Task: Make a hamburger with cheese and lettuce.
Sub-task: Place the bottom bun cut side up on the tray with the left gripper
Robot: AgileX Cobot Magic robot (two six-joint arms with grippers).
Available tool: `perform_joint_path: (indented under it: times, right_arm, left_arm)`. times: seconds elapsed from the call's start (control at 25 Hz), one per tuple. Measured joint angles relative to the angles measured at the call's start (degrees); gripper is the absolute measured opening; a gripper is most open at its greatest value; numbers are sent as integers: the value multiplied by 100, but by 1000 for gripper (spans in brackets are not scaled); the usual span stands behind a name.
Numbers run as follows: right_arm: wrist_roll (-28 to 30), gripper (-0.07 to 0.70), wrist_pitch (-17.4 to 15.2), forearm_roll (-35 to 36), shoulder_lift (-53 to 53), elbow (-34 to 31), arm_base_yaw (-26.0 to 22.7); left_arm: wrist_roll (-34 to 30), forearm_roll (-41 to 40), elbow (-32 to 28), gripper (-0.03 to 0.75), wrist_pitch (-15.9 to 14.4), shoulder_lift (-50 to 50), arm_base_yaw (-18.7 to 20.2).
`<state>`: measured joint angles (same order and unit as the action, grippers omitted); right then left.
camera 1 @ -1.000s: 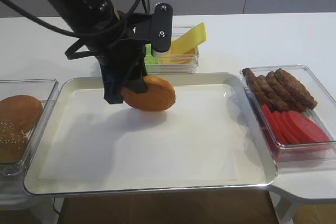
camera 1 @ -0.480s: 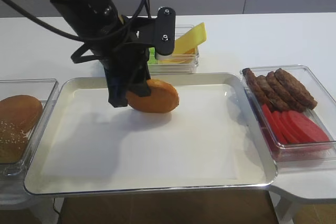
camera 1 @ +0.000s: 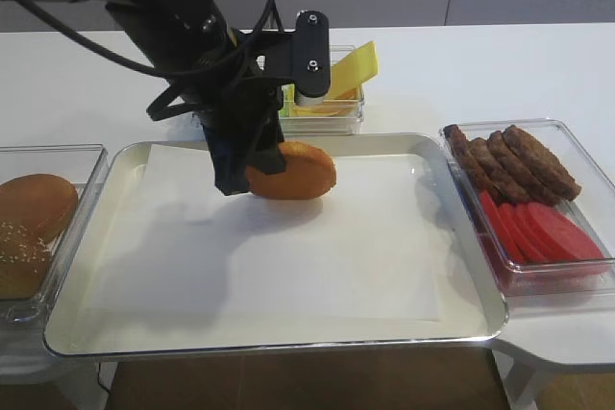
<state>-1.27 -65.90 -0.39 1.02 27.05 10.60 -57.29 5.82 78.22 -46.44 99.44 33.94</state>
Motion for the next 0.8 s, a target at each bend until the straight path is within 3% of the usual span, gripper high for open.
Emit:
perform_joint_path:
  times: [0.48, 0.8]
  right_arm:
    - [1, 181, 0, 0, 0, 0, 0]
    - [1, 181, 0, 0, 0, 0, 0]
  left_arm:
    - [370, 254, 0, 146, -139, 0, 0]
    - [370, 281, 0, 239, -386, 43, 13]
